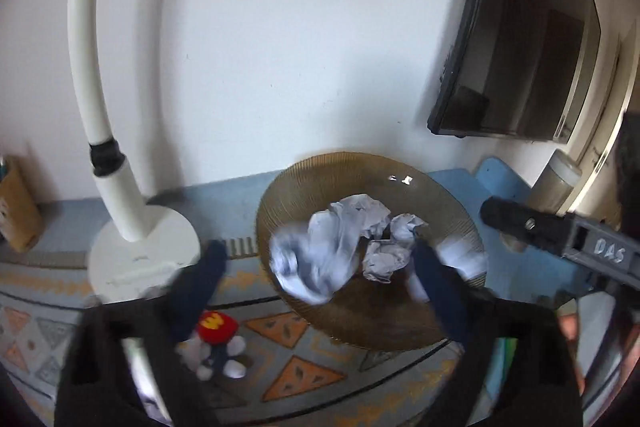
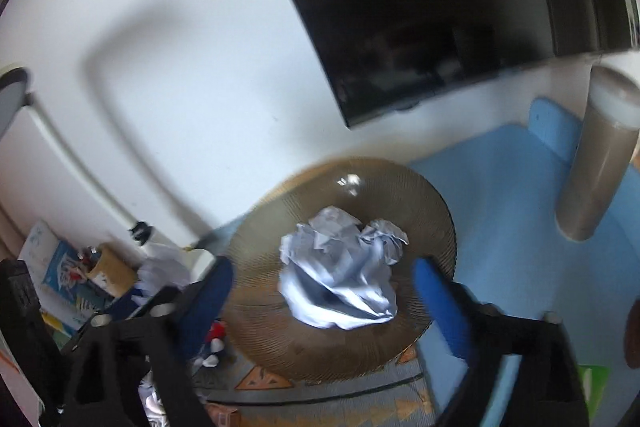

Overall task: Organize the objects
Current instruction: 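Carry both paper balls to the woven bowl and open both tools, then move both open tools back toward the remaining pile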

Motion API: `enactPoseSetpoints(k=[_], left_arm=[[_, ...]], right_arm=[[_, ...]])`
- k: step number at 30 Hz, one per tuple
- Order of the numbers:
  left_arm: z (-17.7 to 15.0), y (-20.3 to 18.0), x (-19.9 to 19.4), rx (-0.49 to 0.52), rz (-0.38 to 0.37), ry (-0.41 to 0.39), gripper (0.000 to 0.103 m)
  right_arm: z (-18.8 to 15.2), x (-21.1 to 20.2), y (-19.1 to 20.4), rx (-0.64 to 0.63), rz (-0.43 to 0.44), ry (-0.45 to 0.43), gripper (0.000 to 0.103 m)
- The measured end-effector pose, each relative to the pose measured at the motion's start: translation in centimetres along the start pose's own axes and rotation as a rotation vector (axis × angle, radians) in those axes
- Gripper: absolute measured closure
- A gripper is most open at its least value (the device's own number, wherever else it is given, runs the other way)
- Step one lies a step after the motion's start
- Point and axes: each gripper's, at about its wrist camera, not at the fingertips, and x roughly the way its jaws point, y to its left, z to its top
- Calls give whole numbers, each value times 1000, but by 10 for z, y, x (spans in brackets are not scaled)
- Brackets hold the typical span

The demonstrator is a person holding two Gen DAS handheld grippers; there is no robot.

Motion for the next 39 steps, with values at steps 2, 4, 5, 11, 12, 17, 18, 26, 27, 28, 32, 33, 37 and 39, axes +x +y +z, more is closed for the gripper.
enactPoseSetpoints(k=[2,4,5,11,12,17,18,26,27,28,32,33,37,39], left_arm=[[-5,11,-3,-47,-32,17,5],[-10,22,-15,-78,-35,9,5],[-13,28,-22,-91,-31,2,5],[-41,71,-109,-161,82,-122,4],[-49,75,-129,-139,137,-151,0],[-99,105,-190,-103,369,-234,1],[-114,119,-197,-145,460,-250,1],[-191,217,-179,-359,605,-198,1],[-196,221,-174,-367,604,-197,1],[-198,225,-170,-382,615,-179,1],[-197,224,-173,-387,623,-216,1],[-198,227,-174,-395,614,-206,1],[-201,232,-166,-418,568,-146,1],[-201,230,-164,-404,558,-136,1]], right_arm=[[-1,9,-9,15,10,30,10],[-10,5,-16,25,15,26,10],[-12,2,-18,25,14,25,10],[-40,-31,-6,-12,78,16,10],[-47,-36,-1,-31,96,21,10],[-98,-57,27,-118,175,15,10],[-107,-57,30,-129,180,13,10],[-191,-21,53,-272,97,-27,10],[-196,-18,53,-277,94,-27,10],[-199,-15,52,-272,89,-19,10],[-198,-10,47,-256,84,-5,8],[-197,-7,45,-244,85,4,7],[-194,1,38,-209,91,39,7],[-195,1,38,-211,87,34,7]])
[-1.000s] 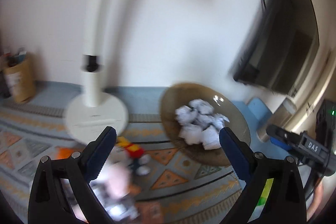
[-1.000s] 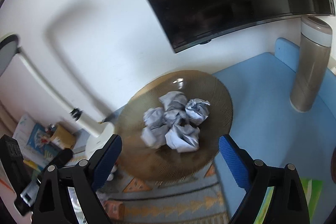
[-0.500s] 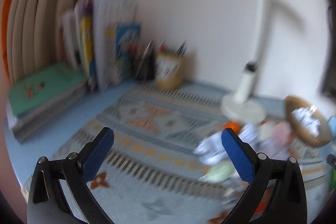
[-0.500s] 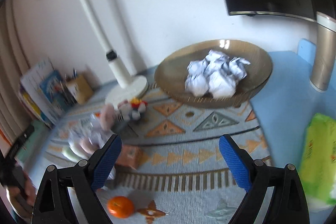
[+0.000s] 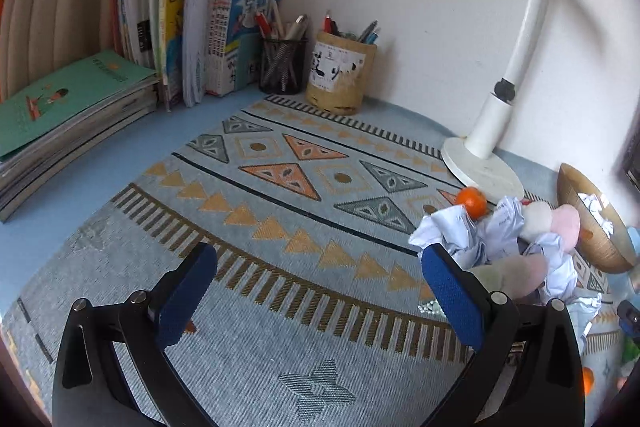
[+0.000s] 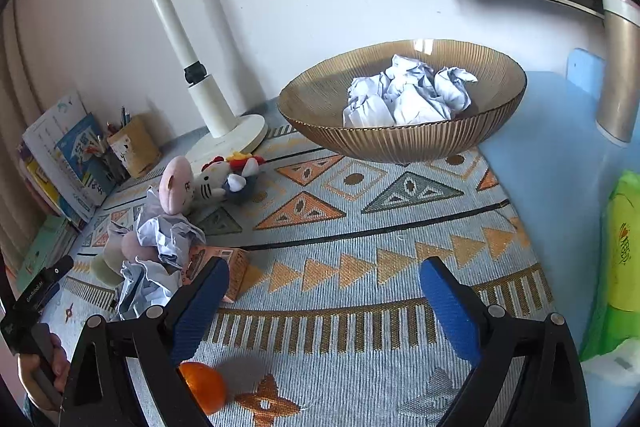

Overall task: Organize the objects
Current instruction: 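Move both open tools back toward the remaining pile, then grasp a paper ball from the pile with the left tool while the right grasps another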

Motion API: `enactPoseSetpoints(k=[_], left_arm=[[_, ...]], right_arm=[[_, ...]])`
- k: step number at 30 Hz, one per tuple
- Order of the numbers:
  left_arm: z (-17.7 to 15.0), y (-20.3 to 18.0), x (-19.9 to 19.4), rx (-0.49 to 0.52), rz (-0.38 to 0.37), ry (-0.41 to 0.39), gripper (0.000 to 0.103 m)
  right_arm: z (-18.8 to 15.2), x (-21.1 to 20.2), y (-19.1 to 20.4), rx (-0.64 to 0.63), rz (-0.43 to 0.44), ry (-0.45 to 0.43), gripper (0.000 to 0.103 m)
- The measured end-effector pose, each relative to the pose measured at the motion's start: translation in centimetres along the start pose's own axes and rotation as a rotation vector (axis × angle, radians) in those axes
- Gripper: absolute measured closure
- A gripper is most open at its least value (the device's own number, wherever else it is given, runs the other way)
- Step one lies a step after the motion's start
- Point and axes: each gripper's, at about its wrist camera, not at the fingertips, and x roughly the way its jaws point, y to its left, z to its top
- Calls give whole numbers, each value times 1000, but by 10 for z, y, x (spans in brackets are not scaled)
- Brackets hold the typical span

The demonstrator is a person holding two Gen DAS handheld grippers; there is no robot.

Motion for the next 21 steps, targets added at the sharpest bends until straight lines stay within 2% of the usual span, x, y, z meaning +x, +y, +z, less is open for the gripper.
enactPoseSetpoints(k=[4,6,7,8,9,10,11,14,16,18,20,21], left_arm=[[-3,-6,-1,36,-15,9,1],[0,-6,-5,14,12,-12,1],[4,-5,-8,-14,-20,-35,1],[9,-7,-7,-24,-67,-28,1],[15,-8,-4,-23,-114,0,1],[24,-15,7,-3,-197,75,1],[30,-20,18,15,-269,142,1],[39,-36,56,46,-442,346,1],[38,-42,70,70,-454,379,1],[34,-45,80,93,-432,390,2],[28,-44,89,77,-457,422,3],[26,-45,87,80,-459,408,4]], right_arm=[[-2,-1,10,-49,-22,-8,7],[-3,-2,15,-75,-24,-5,7],[-1,-1,17,-77,6,16,7],[0,1,14,-43,76,56,7],[1,3,10,13,153,90,7],[4,4,9,74,249,117,7],[6,4,13,86,291,127,7],[13,3,52,-36,297,181,7],[10,4,74,-95,303,201,7],[6,9,86,-116,307,218,7],[2,20,95,-124,301,258,7],[-2,24,97,-123,306,277,7]])
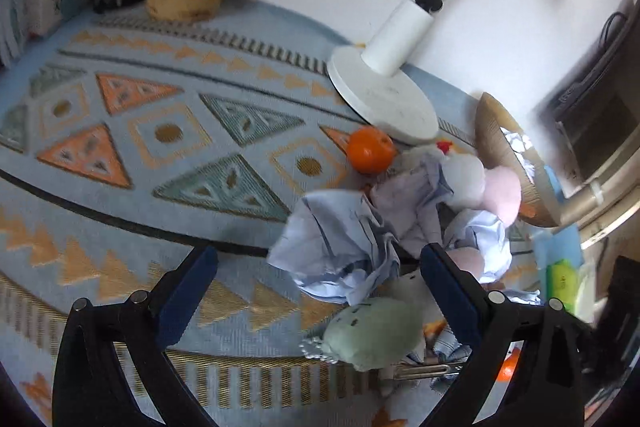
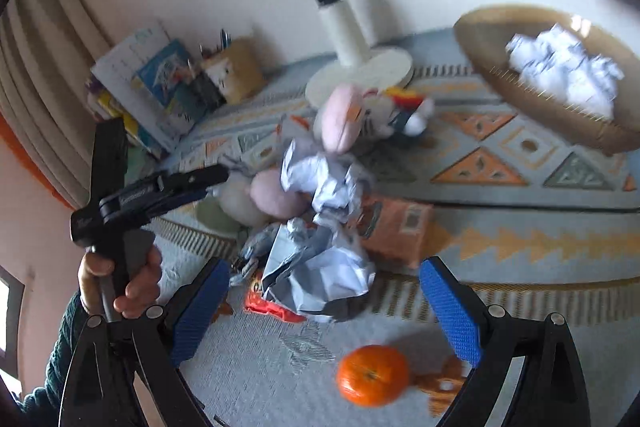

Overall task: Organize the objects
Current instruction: 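Grasp a paper ball from the pile with the left tool while the right grasps another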

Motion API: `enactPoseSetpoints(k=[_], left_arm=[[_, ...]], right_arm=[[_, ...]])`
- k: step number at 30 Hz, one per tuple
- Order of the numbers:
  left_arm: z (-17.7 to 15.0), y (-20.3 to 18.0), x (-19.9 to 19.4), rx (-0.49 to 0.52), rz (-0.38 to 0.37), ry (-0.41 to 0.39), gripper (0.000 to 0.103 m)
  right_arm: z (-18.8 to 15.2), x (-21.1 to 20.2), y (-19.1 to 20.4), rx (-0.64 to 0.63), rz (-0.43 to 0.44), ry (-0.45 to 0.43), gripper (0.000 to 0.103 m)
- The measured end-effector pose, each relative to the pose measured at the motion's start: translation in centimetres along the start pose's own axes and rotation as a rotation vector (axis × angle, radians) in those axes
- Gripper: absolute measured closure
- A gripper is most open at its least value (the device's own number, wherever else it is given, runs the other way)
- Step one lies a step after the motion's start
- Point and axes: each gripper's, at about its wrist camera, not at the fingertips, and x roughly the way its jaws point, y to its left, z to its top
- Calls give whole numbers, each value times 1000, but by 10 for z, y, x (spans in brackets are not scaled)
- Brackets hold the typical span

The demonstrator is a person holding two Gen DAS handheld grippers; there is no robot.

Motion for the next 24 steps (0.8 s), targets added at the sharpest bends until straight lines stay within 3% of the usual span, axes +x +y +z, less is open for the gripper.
enactPoseSetpoints(k=[5,6,7,9,10,17,20,24], left_arm=[[-2,-2,-1,17,3,-35,22],[-1,-2,0,22,5,-35,33],[-1,-3,1,25,-8,-26,36],[-2,-4,0,33,-29,-32,50],[-1,-6,-1,35,-35,-46,61],[1,-6,-19,10,-37,-144,65],[0,-2,-33,-21,-36,-183,65],[-7,-3,-50,-9,-1,-223,65]], right_arm=[[1,25,6,-1,-53,31,7],[1,29,7,1,-68,34,8],[1,31,7,5,-76,29,12],[0,34,7,3,-65,28,41],[-1,37,8,-5,-58,40,42],[-1,20,6,4,-37,-34,46],[2,6,1,9,-27,-77,60],[4,-24,-3,-15,-36,-170,62]])
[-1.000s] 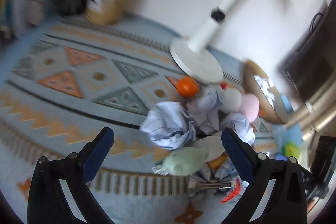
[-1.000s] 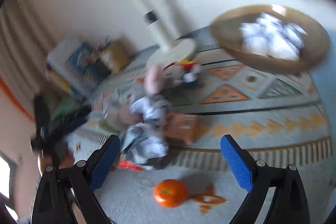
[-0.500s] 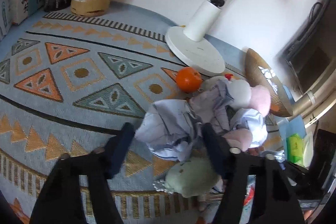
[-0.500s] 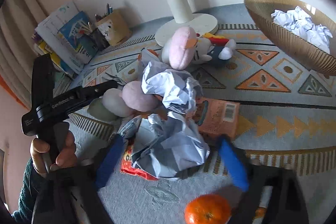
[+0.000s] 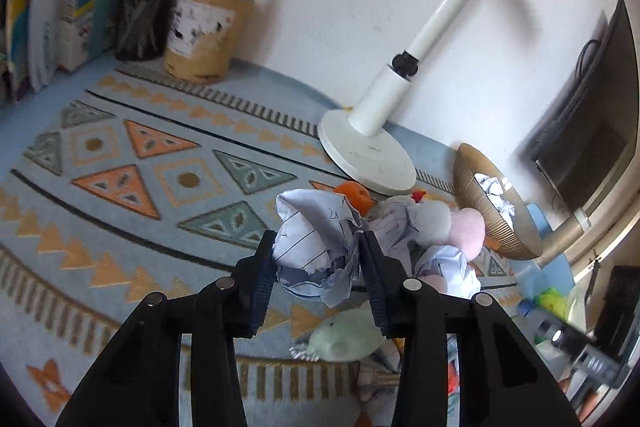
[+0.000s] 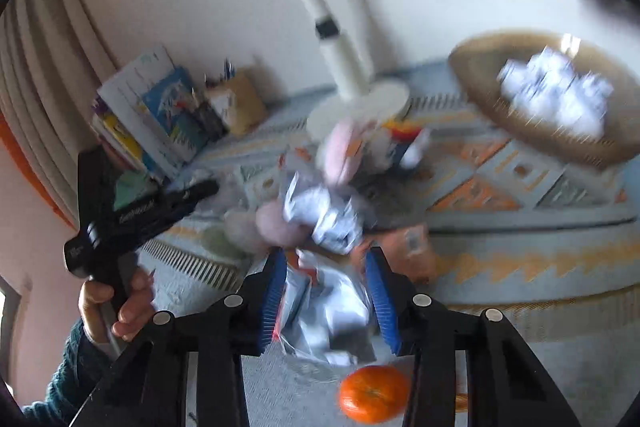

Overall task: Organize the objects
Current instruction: 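Grasp a paper ball from the pile with the left tool while the right grasps another, then carry both paper balls to the woven bowl and open both tools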

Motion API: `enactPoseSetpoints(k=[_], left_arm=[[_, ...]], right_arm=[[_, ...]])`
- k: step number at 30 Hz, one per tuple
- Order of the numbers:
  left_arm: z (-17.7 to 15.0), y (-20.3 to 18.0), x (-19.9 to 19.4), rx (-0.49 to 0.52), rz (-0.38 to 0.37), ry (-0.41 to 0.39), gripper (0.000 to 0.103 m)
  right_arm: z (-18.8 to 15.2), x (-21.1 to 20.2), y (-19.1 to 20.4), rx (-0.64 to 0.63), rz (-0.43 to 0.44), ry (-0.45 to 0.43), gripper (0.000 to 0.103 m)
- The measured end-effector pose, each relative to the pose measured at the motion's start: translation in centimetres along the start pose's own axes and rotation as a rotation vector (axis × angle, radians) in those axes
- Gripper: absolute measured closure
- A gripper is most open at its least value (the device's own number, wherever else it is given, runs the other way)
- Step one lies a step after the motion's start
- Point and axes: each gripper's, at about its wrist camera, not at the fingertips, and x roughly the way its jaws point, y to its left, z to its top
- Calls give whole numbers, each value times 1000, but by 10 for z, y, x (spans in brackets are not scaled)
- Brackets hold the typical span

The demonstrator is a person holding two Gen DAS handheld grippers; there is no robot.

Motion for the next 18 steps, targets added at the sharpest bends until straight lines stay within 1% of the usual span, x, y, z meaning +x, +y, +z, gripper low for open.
enactPoseSetpoints(k=[1,2,3,4,5,6,7,8,9,10,11,12,14,15,16,17,18], left_arm=[[-2,1,-4,3,13,-8,65],[-4,3,-6,4,31,-17,65],[-7,5,-7,3,47,-23,65],[-10,9,-8,-1,62,-26,65],[-13,13,-6,-8,68,-26,65],[-16,17,-5,-16,68,-24,65],[-18,21,-3,-30,70,-13,65],[-18,23,-4,-40,56,-10,65],[-17,24,-8,-41,43,-35,65],[-19,23,-8,-40,43,-43,65],[-19,25,-7,-46,36,-36,65],[-19,26,-6,-51,31,-27,65],[-19,24,-7,-47,30,-29,65],[-19,23,-7,-42,32,-33,65],[-20,21,-8,-34,38,-38,65],[-20,18,-8,-21,44,-40,65],[-20,13,-9,-3,48,-41,65]], right_arm=[[2,-7,-3,-13,-24,-21,62],[3,-10,-7,-14,-18,-22,62],[4,-12,-10,-9,7,-15,62],[3,-11,-14,8,46,9,59],[1,-10,-16,25,59,31,53],[-2,-6,-18,47,61,61,32],[-6,-1,-19,70,59,84,17],[-10,2,-19,79,60,91,15],[-13,5,-18,76,60,96,15],[-15,13,-14,64,45,127,15],[-17,21,-11,56,37,161,15],[-18,29,-8,53,42,189,19],[-21,44,-2,49,54,217,33],[-22,51,1,38,47,238,53],[-23,56,4,22,26,253,58],[-23,57,4,19,17,253,59],[-23,55,3,25,27,238,60]])
